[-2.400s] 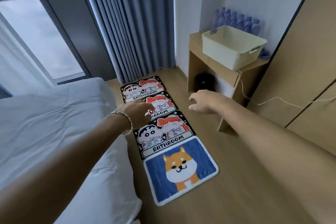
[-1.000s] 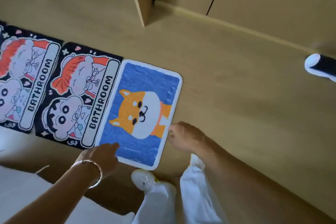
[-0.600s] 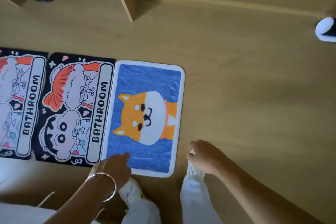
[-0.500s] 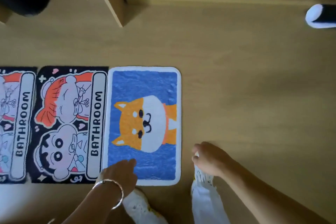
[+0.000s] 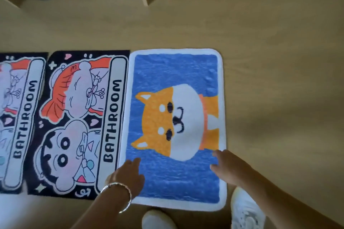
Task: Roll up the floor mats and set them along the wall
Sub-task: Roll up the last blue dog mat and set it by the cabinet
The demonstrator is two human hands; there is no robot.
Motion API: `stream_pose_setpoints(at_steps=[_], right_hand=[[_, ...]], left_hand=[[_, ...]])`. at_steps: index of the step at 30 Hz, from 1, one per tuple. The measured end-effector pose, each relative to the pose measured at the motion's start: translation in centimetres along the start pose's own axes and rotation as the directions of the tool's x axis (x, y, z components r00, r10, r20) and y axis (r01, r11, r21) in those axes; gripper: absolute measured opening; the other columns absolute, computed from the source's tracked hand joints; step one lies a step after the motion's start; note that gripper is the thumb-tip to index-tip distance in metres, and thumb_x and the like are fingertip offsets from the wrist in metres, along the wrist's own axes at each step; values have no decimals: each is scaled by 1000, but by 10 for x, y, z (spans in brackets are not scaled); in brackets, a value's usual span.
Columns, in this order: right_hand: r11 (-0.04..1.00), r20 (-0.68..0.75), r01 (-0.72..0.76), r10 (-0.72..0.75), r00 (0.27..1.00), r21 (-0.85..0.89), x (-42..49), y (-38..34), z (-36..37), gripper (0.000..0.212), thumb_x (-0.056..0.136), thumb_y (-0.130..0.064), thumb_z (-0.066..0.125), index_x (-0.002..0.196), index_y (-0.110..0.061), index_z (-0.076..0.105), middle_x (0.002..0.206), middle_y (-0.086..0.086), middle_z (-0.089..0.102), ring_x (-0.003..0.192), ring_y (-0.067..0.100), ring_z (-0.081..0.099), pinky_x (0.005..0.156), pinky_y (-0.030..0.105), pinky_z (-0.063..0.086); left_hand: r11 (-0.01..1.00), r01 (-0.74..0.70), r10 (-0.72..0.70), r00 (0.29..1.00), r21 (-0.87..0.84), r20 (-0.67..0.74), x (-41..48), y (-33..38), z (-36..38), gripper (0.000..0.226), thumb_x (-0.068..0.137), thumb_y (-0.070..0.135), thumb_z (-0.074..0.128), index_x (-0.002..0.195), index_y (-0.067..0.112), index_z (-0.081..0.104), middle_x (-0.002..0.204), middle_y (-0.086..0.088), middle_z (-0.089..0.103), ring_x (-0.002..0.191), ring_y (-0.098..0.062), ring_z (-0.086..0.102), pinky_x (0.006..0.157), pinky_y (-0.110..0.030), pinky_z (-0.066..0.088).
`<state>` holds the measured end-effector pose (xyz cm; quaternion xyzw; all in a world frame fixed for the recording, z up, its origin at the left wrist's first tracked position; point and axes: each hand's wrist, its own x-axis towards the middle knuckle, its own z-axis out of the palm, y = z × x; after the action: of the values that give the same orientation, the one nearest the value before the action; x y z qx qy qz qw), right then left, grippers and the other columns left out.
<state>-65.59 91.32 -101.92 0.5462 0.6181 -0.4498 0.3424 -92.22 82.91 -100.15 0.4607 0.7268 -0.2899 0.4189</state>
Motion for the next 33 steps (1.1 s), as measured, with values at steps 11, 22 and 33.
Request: stream_pose_setpoints(at_steps=[11,22,33], right_hand=[[994,-227,-25,49,973,107,75,27,57,67,94,-40,51,146,-21,14,136,15,28,122,33,39,95,37,42],[978,-372,-190,145,917,-87,98,26,50,92,93,-50,47,150,-6,-9,145,15,15,125,32,31,88,37,41],[997,-401,-77,71,913,1,104,86,-4,75,94,-44,48,152,-22,5,157,19,-6,143,40,4,111,46,23]], left_hand=[[906,152,-178,984,-395,-28,76,-45,83,77,89,33,56,151,19,12,147,-13,33,127,-30,44,104,-41,38],[791,257,-360,929,-555,-82,94,-8,88,84,84,31,60,150,25,9,149,-15,16,125,-41,38,105,-44,35],[961,-269,276,949,68,-150,104,117,47,69,89,31,49,150,29,15,158,-3,-7,144,-22,9,114,-31,24]])
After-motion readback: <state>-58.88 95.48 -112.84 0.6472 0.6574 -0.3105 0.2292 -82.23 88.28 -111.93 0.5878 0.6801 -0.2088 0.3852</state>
